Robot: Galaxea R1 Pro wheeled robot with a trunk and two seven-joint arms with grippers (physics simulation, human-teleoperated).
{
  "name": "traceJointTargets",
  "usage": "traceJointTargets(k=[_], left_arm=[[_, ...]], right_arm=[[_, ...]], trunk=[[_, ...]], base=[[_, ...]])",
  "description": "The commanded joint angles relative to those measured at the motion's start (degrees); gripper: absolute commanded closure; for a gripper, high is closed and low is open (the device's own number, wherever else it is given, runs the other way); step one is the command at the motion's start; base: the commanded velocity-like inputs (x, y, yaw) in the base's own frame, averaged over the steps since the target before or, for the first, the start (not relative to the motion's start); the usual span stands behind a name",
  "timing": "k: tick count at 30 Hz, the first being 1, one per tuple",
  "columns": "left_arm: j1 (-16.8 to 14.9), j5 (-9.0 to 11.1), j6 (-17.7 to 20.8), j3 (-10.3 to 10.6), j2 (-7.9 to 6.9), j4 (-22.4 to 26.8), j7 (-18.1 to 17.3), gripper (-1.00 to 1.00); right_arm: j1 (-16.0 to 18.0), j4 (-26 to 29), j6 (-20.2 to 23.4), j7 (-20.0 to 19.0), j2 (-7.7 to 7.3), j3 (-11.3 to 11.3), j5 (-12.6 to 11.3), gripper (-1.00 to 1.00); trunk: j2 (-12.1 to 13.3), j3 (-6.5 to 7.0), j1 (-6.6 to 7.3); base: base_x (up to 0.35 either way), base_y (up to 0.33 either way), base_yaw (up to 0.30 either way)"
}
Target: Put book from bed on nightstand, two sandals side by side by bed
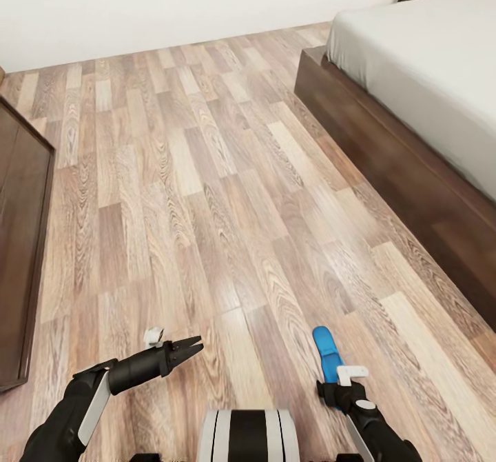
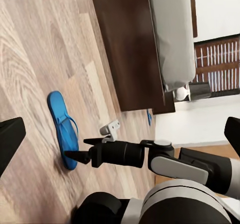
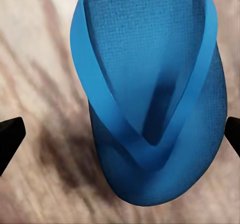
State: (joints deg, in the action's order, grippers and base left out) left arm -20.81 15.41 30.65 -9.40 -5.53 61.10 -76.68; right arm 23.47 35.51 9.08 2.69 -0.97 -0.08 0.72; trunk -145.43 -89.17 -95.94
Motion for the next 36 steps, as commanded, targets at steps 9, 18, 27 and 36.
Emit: traceJointTargets(k=[9,18,27,36], left_arm=[[-0.02,0.14,0.55,-0.01,-0.01,0.03,-0.22,-1.0],[-0.02,0.14,0.5,-0.01,-0.01,0.05,-0.22,-1.0],[-0.02,0.14,0.54,-0.09,-0.01,0.01,-0.22,-1.0],[-0.02,0.14,0.55,-0.09,-0.01,0.02,-0.22,-1.0]], right_arm=[[0.0,1.58,0.35,0.12,-0.01,-0.01,0.07,-1.0],[0.0,1.67,0.35,0.12,0.0,-0.01,0.07,-1.0],[0.0,1.67,0.36,0.12,0.0,-0.01,0.07,-1.0],[0.0,1.67,0.37,0.12,0.0,-0.01,0.07,-1.0]], trunk=[[-0.03,-0.26,-0.01],[-0.03,-0.26,-0.01],[-0.03,-0.26,-0.01],[-0.03,-0.26,-0.01]], base=[[0.016,0.0,0.0],[0.1,0.0,0.0],[0.038,0.0,0.0],[0.104,0.0,0.0]])
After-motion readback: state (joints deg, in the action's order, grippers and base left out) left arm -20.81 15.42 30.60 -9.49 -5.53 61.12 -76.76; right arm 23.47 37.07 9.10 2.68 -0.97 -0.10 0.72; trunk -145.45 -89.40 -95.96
